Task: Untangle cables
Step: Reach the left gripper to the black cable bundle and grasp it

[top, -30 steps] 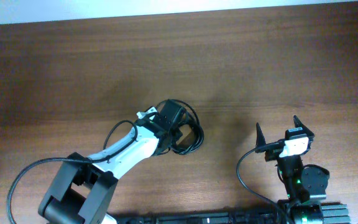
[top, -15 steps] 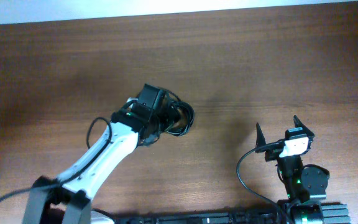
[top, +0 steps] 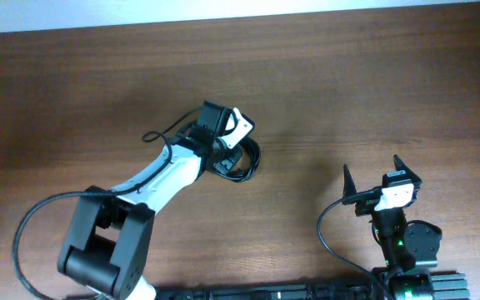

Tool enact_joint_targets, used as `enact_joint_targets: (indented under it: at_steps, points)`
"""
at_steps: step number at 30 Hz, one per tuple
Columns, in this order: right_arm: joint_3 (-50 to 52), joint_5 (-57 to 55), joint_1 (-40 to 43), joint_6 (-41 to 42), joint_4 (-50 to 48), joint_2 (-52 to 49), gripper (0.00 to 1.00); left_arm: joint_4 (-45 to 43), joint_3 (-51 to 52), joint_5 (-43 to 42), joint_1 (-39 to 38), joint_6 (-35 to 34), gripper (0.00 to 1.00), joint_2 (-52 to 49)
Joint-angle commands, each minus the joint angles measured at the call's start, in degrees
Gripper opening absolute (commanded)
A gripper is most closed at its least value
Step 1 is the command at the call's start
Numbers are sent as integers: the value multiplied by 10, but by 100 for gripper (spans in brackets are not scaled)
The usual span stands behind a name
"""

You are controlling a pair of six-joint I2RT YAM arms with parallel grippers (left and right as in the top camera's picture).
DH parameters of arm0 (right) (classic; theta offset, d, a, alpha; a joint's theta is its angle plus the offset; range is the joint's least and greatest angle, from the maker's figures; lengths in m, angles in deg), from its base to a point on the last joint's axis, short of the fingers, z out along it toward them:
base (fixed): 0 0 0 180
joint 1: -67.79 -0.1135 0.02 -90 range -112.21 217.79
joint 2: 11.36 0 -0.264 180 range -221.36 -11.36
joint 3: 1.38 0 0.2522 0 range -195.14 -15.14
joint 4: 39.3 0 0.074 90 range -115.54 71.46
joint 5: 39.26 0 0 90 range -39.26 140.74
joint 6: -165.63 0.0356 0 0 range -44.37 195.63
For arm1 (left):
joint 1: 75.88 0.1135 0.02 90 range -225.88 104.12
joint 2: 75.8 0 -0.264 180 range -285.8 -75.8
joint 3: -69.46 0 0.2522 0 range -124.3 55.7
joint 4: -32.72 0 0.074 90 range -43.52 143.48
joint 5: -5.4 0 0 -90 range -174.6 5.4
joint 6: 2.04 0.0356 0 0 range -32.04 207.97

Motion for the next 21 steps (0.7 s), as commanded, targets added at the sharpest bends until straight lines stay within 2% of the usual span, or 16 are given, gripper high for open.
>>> enact_joint_targets:
  at_steps: [1,3,6,8,9,13,14,17,19,21]
  points:
    - [3,-3,4,5,4,4,99,-16,-3,-2,3,-5,39,-36]
    - [3,-3,4,5,4,4,99,-31,-3,0,4,-5,37,-52]
    - [3,-3,4,5,4,4,99,-16,-30,0,4,-43,46,-28]
    - [3,-3,4,5,4,4,99,-17,-39,34,4,-43,61,-1]
    - [3,-3,4,5,4,4,99,-16,-39,54,4,-43,66,7]
    - [3,-3,4,5,4,4,99,-3,-39,101,5,-43,63,7]
    - [3,-3,4,5,4,4,99,-3,-38,114,7,-43,60,4]
    - [3,-3,4,5,4,4,99,-6,-38,88,19,-46,57,-33]
    - [3,-3,4,5,4,4,99,-17,-38,80,21,-47,49,-66]
    - [3,-3,4,5,3,4,99,-37,-38,36,21,-48,45,-82]
